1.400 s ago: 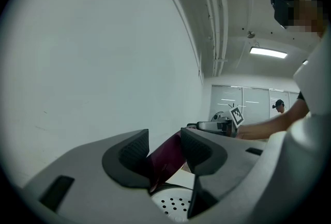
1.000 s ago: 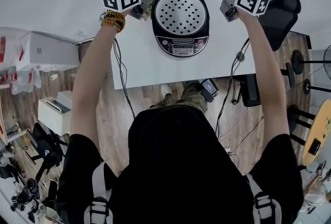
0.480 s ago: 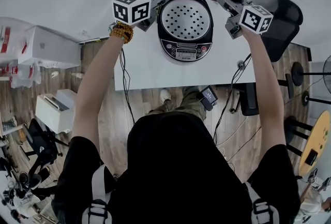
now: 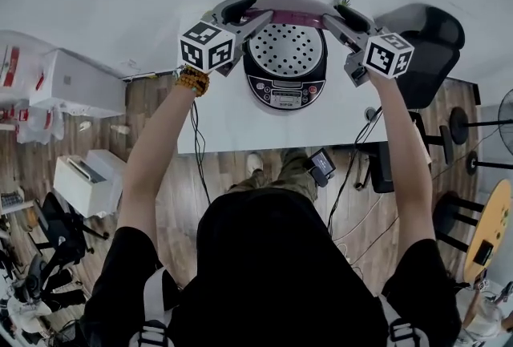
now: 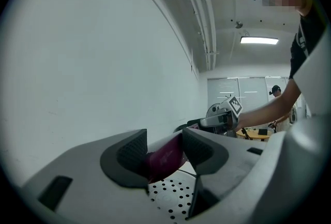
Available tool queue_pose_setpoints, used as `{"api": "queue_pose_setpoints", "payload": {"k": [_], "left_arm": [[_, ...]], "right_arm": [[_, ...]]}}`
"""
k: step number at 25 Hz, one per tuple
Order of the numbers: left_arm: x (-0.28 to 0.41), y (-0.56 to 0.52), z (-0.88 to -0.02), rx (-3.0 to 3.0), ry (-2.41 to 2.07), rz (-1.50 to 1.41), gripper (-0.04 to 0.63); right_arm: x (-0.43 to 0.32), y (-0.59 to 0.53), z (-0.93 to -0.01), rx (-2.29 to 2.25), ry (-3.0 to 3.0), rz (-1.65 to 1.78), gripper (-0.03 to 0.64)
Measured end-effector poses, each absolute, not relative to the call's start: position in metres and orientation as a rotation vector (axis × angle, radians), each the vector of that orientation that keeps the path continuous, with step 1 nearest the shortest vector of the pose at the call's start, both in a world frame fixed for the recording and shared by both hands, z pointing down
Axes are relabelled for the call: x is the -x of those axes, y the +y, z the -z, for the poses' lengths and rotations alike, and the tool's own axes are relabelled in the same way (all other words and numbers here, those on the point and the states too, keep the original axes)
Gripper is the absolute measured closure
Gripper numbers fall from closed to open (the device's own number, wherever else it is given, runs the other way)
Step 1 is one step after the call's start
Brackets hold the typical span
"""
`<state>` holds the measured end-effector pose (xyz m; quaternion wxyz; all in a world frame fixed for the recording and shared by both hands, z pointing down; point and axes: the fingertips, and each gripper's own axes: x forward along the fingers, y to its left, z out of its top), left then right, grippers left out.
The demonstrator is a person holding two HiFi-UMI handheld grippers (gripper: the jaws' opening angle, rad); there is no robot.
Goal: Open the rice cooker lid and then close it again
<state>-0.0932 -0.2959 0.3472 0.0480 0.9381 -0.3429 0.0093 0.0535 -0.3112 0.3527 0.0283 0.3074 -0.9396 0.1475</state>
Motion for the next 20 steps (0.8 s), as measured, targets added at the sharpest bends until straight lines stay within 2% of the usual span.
{"api": "queue_pose_setpoints", "payload": {"k": [12, 20], "left_arm": [[0.095, -0.276, -0.365, -2.842, -0.99, 0.01, 0.382], [0.097, -0.277, -0.366, -2.754, -1.032, 0.149, 0.383]], "right_arm": [[-0.052, -0.29, -0.373, -0.909, -2.867, -0.462, 0.344], [-0.057, -0.286, -0.38, -0.894, -2.886, -0.413, 0.344]]}}
